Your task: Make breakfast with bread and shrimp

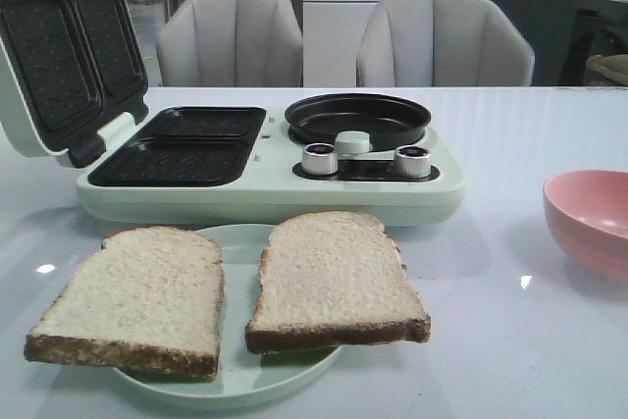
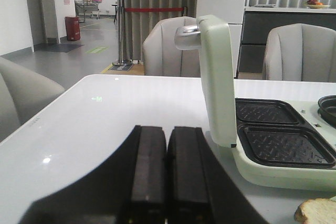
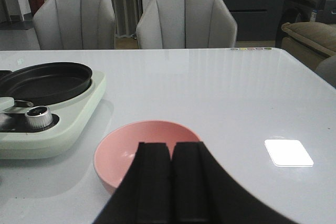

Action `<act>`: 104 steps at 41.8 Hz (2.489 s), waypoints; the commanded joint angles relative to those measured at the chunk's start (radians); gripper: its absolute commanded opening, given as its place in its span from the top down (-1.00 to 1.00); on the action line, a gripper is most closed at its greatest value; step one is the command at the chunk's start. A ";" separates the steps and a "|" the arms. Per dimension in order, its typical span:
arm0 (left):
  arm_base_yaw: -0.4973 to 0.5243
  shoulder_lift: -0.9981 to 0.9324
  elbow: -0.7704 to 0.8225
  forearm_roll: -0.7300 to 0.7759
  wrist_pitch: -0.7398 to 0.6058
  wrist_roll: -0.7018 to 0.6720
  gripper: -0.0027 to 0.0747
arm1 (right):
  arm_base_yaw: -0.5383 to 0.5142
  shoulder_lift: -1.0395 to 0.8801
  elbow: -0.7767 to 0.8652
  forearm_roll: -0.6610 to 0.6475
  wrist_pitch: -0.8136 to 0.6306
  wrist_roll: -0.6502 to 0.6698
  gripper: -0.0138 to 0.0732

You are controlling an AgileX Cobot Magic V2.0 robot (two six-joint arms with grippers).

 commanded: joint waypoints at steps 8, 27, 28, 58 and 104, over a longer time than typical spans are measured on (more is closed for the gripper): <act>-0.003 -0.020 0.006 -0.007 -0.093 0.000 0.67 | -0.005 -0.022 -0.017 0.001 -0.091 0.000 0.56; -0.003 -0.020 0.006 -0.007 -0.121 0.000 0.67 | -0.005 -0.022 -0.017 0.001 -0.116 0.000 0.56; -0.003 -0.020 0.006 -0.007 -0.134 0.000 0.67 | -0.005 -0.022 -0.017 0.001 -0.122 0.000 0.56; -0.005 0.138 -0.494 0.006 0.119 0.000 0.67 | -0.005 0.153 -0.522 0.001 0.150 0.000 0.56; -0.019 0.685 -0.648 -0.042 0.514 0.028 0.01 | -0.005 0.764 -0.661 -0.004 0.475 0.000 -0.24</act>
